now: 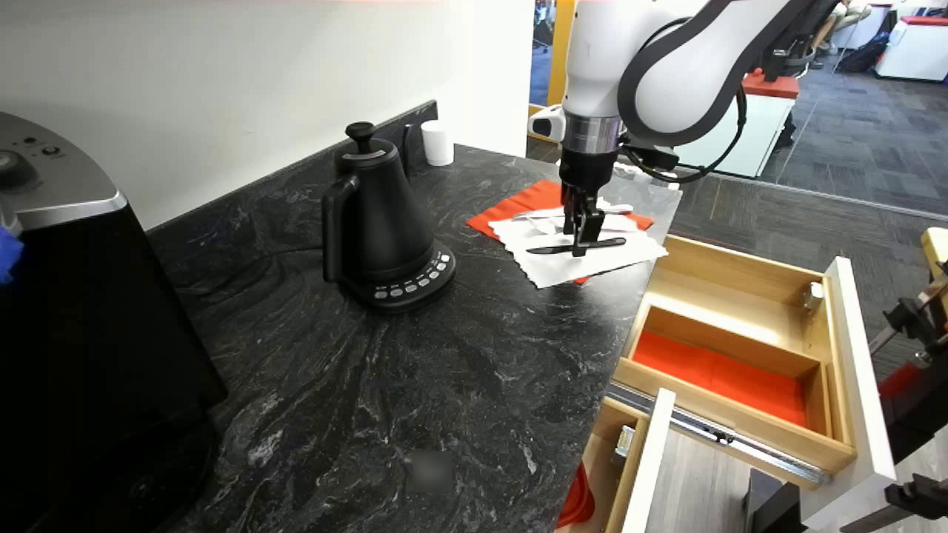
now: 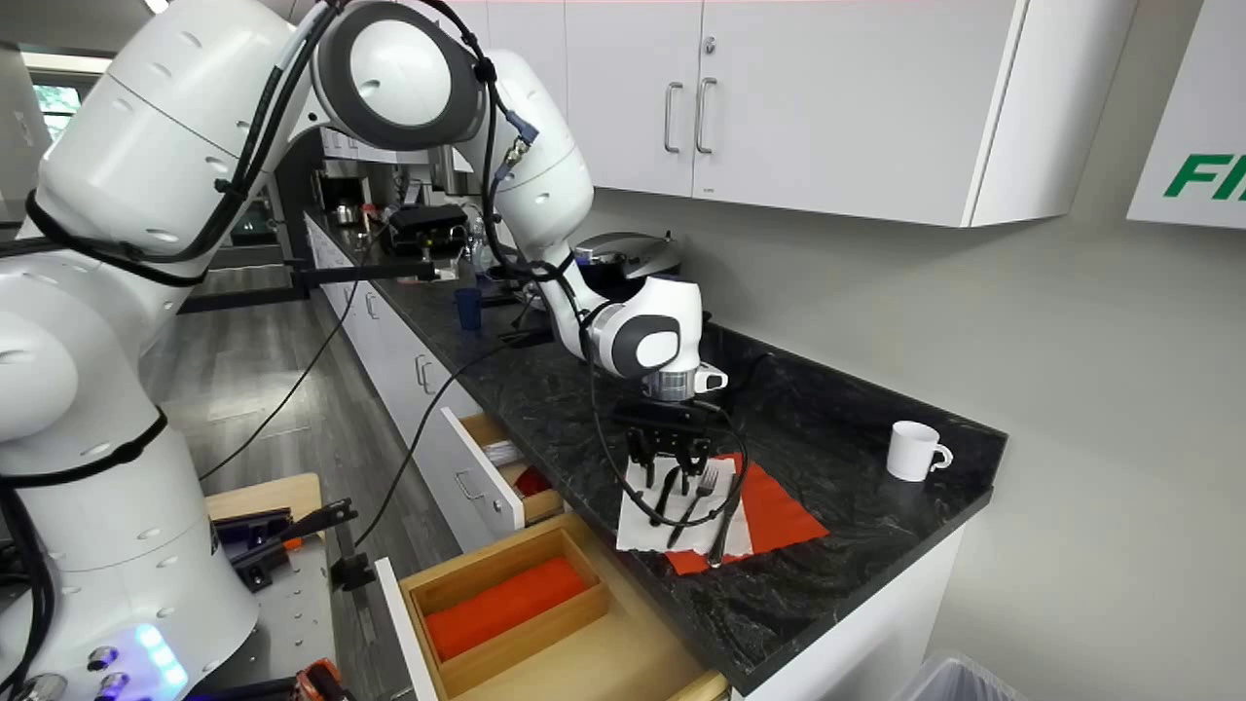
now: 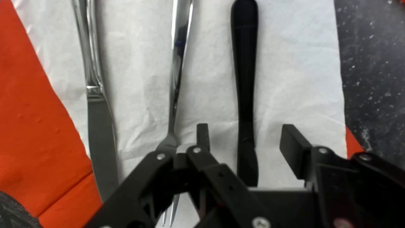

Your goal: Move the cutlery from the counter to the tray in the drawer

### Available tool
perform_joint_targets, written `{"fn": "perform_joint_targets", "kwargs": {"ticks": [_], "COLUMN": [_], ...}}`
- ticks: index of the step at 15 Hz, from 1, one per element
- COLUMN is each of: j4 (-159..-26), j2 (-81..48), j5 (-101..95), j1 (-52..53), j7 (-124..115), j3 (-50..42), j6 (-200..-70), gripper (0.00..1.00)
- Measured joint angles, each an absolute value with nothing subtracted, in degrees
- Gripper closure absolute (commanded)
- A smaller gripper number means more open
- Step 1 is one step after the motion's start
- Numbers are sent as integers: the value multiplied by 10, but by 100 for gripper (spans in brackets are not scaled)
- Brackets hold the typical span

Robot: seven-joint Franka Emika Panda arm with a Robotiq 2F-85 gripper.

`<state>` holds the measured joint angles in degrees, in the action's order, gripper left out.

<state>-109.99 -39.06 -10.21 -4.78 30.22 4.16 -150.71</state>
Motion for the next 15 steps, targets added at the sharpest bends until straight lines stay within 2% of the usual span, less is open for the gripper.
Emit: {"fn": "perform_joint_targets", "kwargs": {"ticks": [4,6,8,15], "j4": [-1104,-1105,-1106,-1111], "j2": [-391,-391,-390,-369], "j5": [-102,-102,-102,-103], "j1": [-48,-48,-48,-46], "j7": [302,302,302,301], "j3": [42,42,42,42], "j6": [-1507,-1507,-1507,-1518], "gripper": [94,98,94,94]}}
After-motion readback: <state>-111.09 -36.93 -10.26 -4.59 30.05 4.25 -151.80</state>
